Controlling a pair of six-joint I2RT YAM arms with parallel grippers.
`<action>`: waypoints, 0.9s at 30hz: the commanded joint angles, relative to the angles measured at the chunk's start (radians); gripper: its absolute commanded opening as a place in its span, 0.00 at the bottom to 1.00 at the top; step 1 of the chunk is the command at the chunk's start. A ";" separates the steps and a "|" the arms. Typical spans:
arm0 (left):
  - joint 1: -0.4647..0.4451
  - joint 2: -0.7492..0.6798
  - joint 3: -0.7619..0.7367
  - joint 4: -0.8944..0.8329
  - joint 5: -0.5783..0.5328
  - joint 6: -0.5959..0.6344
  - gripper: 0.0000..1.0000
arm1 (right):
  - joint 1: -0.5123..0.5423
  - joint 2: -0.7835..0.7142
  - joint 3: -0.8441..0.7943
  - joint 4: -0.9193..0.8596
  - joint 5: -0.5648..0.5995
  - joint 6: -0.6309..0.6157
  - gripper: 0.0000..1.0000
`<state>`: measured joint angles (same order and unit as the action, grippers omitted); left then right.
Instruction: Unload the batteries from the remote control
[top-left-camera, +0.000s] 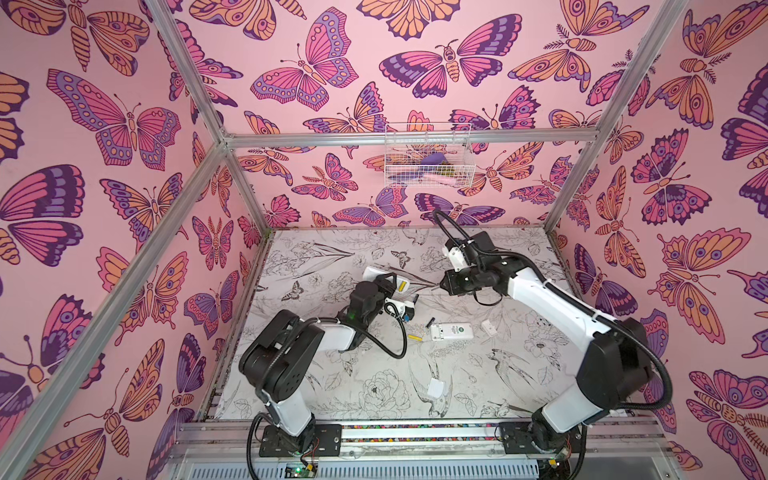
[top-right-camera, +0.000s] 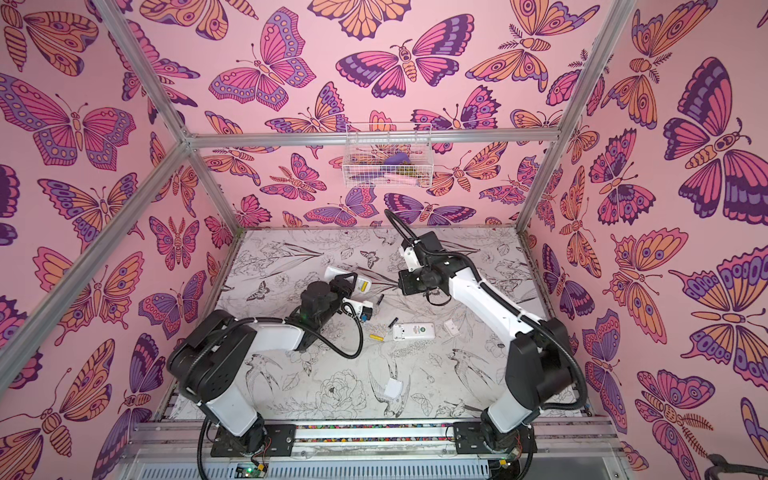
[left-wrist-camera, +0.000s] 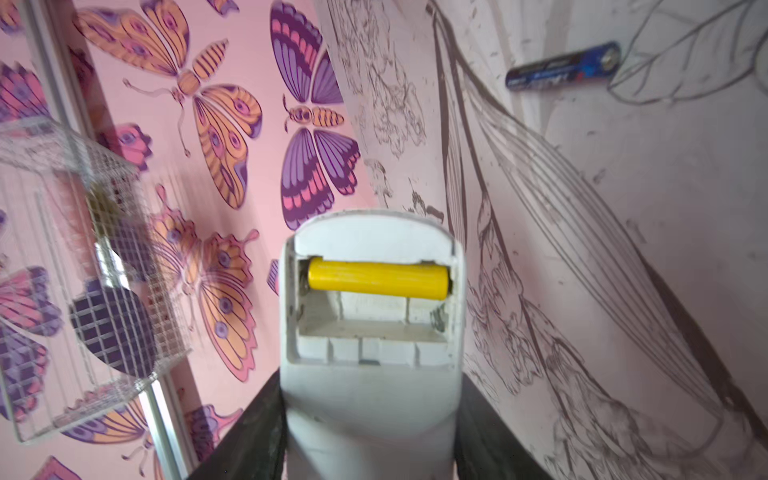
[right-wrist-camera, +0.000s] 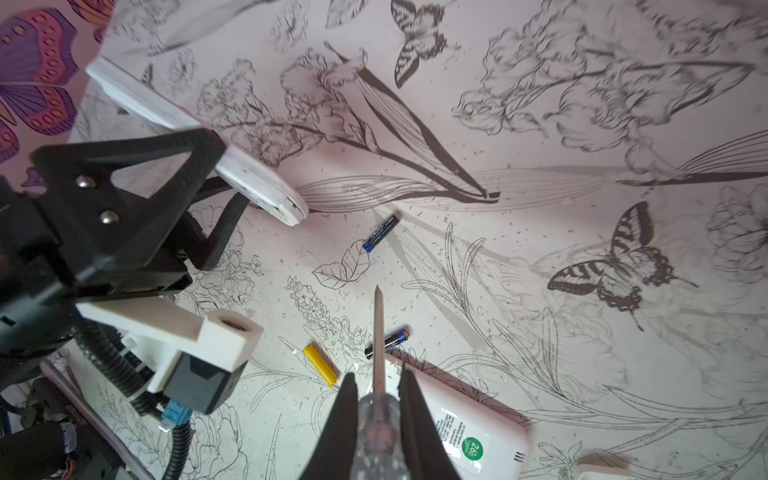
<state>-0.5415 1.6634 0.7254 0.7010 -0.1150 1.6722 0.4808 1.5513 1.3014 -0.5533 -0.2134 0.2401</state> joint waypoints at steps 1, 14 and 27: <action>-0.003 -0.095 0.070 -0.363 -0.176 -0.287 0.00 | 0.005 -0.054 -0.073 0.095 -0.026 0.040 0.00; 0.242 -0.279 0.261 -1.288 0.145 -1.218 0.00 | 0.395 -0.040 -0.170 -0.114 -0.334 -0.054 0.00; 0.299 -0.256 0.216 -1.338 0.398 -1.532 0.00 | 0.398 0.014 -0.290 0.072 -0.161 0.065 0.00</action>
<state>-0.2470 1.4029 0.9668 -0.6102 0.2150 0.2451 0.8799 1.5532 1.0161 -0.5255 -0.4011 0.2882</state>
